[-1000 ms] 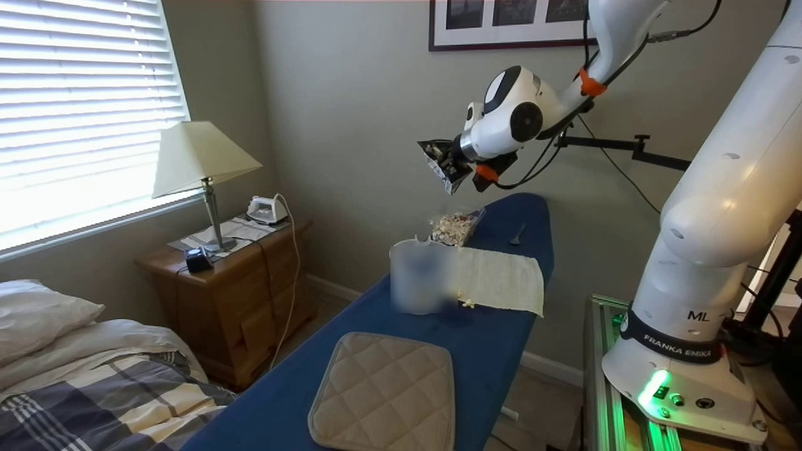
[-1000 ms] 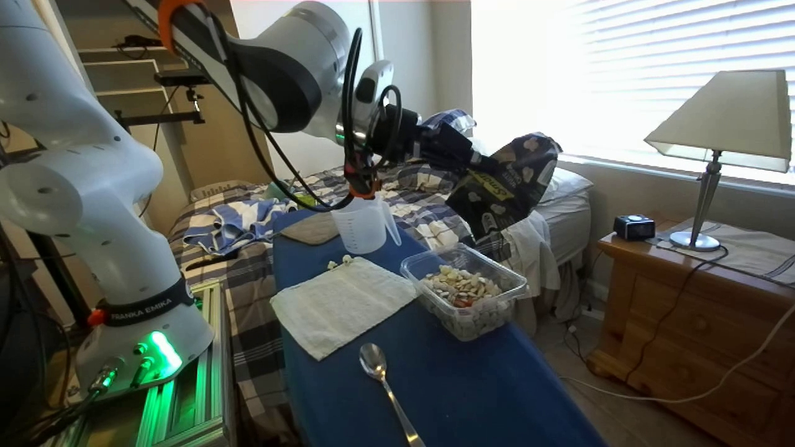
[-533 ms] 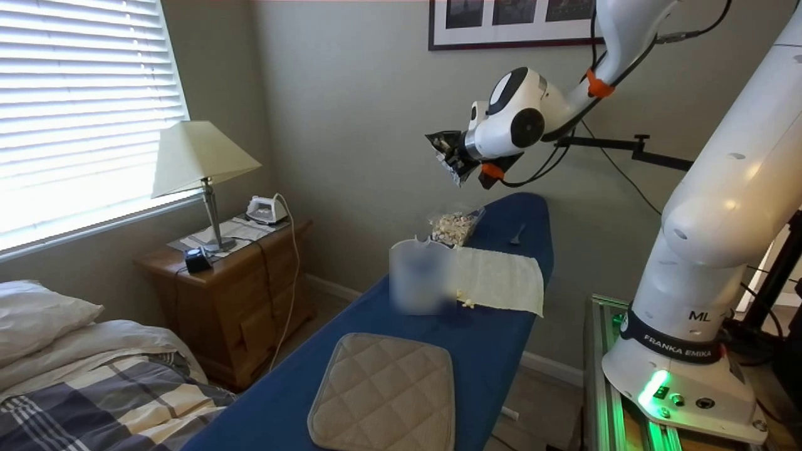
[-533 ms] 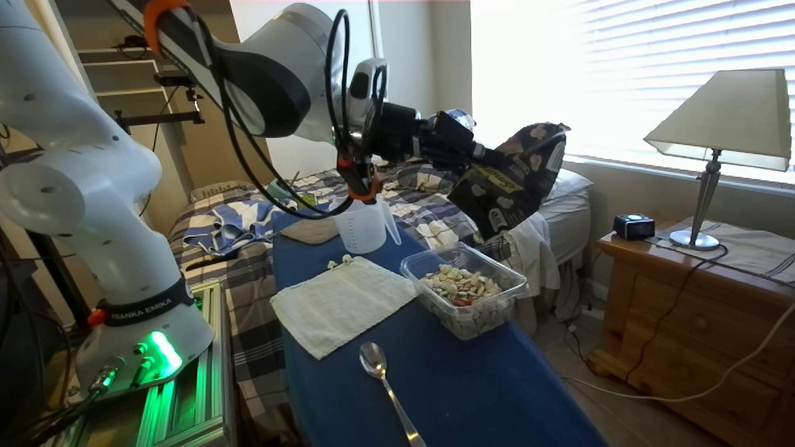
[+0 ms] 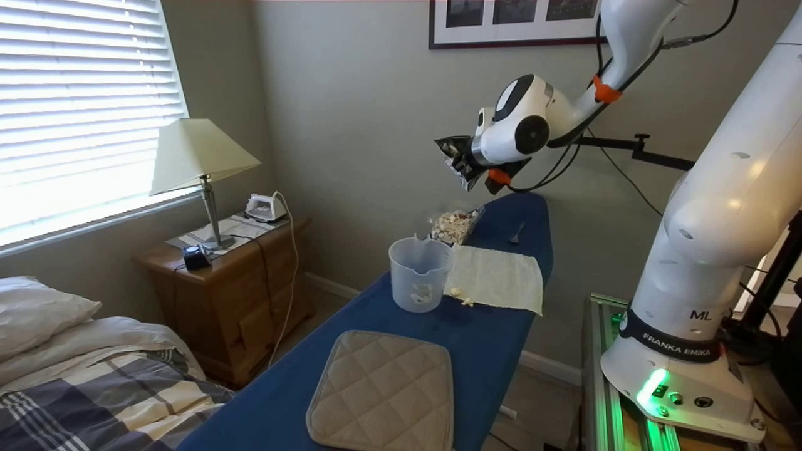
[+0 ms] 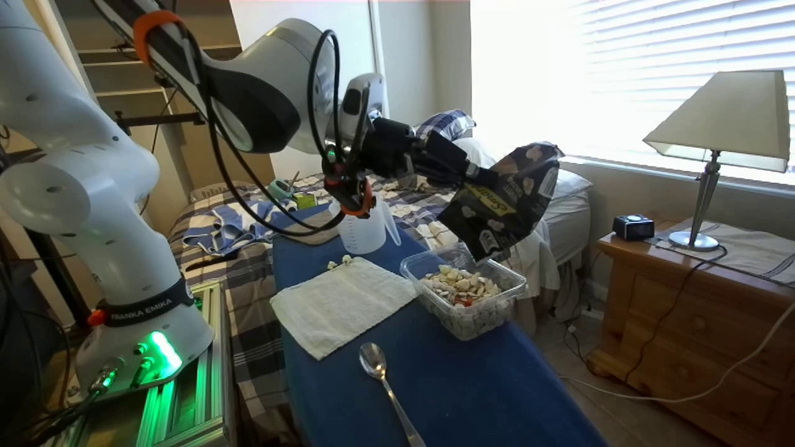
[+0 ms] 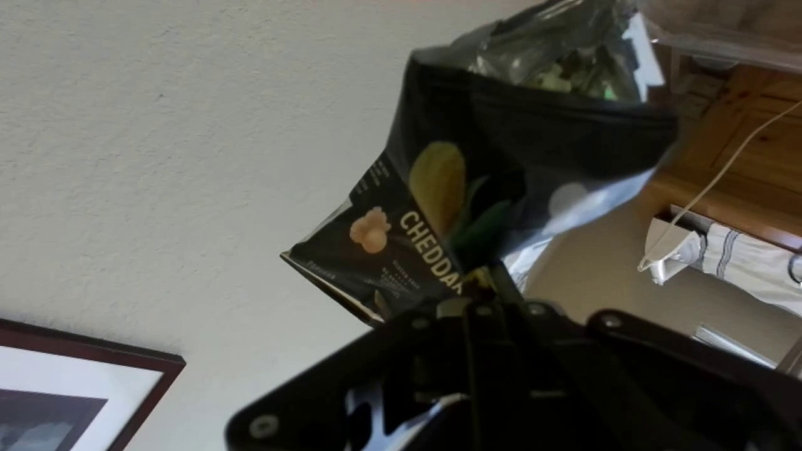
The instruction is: Pour the contents from the black packet into the clear container.
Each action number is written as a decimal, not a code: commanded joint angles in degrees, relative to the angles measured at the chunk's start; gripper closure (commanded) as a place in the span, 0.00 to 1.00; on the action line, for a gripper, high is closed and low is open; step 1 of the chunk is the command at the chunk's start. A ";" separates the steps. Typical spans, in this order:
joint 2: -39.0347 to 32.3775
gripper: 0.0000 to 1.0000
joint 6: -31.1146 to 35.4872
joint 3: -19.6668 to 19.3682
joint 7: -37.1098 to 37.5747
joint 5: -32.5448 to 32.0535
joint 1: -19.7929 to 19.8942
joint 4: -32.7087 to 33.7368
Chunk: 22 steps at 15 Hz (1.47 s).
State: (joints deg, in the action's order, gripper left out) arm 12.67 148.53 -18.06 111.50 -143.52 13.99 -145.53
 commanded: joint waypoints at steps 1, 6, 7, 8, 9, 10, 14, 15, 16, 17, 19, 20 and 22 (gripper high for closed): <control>1.28 1.00 0.32 -1.35 1.26 0.67 -1.83 -0.80; 0.86 1.00 3.45 -0.76 -5.37 12.14 -1.44 0.41; 0.70 1.00 3.96 -0.62 -8.56 16.51 -1.18 0.65; 0.51 1.00 4.44 -0.58 -10.67 19.93 -1.36 1.37; 0.46 1.00 4.87 -0.47 -13.95 24.28 -1.35 1.74; 0.47 1.00 4.78 -0.34 -16.51 27.94 -1.48 2.12; 0.60 1.00 3.14 0.49 -29.09 45.61 -2.03 2.97; 0.70 1.00 2.61 0.72 -32.37 50.15 -2.24 3.16; 0.78 1.00 1.67 1.02 -35.61 54.84 -2.45 3.13; 0.74 1.00 0.59 1.25 -38.67 59.33 -2.60 3.09; 1.34 1.00 -2.29 2.32 -44.83 68.59 -3.46 3.95; 1.60 1.00 -3.68 3.16 -47.39 72.54 -3.50 4.44; 2.10 1.00 -7.04 4.57 -51.91 79.78 -4.03 5.64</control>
State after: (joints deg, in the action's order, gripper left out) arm 13.17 146.03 -15.21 66.44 -73.21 10.80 -141.22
